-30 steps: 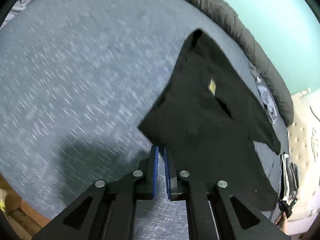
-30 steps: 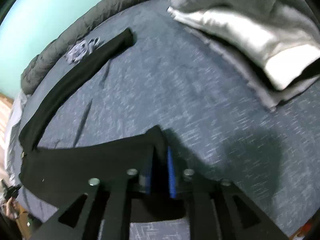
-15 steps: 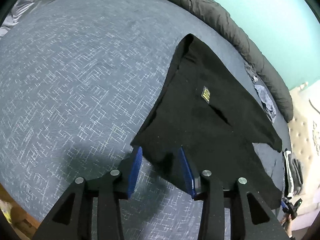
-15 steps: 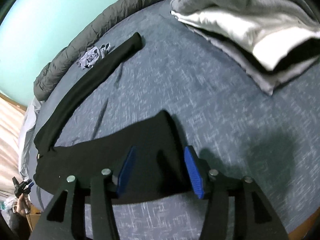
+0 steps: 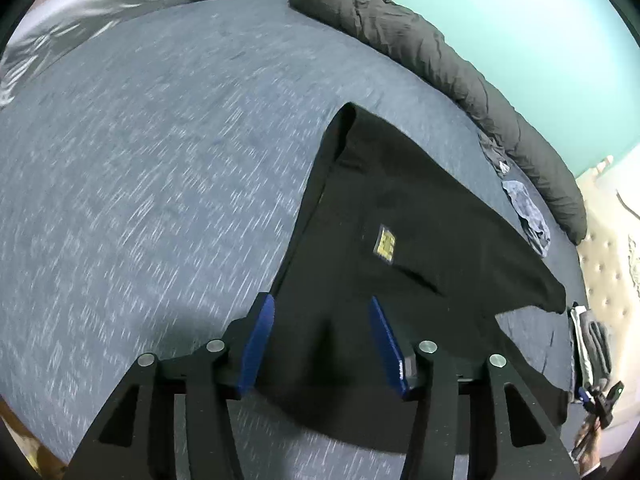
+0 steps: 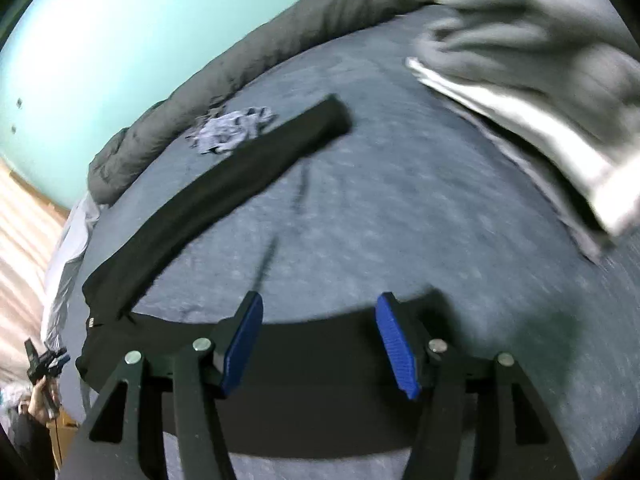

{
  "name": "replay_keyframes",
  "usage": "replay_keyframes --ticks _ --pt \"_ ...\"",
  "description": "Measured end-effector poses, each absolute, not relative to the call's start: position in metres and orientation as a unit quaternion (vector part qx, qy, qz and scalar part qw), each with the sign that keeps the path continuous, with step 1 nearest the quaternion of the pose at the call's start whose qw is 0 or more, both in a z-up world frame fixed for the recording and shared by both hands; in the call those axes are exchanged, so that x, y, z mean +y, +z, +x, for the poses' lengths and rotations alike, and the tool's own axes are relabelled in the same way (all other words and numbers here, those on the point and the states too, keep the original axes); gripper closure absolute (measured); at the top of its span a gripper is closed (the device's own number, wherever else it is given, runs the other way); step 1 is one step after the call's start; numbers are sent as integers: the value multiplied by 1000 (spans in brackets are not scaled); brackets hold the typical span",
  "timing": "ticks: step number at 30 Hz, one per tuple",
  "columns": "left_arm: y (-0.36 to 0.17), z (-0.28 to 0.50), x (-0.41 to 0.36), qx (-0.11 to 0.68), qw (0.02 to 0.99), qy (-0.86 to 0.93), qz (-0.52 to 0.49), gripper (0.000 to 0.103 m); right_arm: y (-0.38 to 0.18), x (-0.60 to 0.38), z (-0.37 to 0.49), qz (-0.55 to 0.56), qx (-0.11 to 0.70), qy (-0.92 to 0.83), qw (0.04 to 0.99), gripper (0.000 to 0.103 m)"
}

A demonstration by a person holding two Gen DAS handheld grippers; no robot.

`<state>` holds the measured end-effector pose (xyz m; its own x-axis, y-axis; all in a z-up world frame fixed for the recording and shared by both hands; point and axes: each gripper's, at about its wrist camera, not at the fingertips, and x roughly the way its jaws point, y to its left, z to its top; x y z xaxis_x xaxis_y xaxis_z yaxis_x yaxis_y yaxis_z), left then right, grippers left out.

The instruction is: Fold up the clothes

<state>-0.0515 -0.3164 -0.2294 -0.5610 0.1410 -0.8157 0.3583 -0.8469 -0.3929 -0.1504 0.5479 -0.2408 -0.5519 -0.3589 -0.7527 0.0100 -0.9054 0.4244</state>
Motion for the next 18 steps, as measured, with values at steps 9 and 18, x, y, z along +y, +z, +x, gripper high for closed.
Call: replay_keyframes --ticks 9,18 --pt "-250 -116 -316 253 62 -838 480 46 -261 498 -217 492 -161 -846 127 42" --pt "-262 -189 -322 236 59 -845 477 46 -289 462 -271 509 -144 -838 135 42"
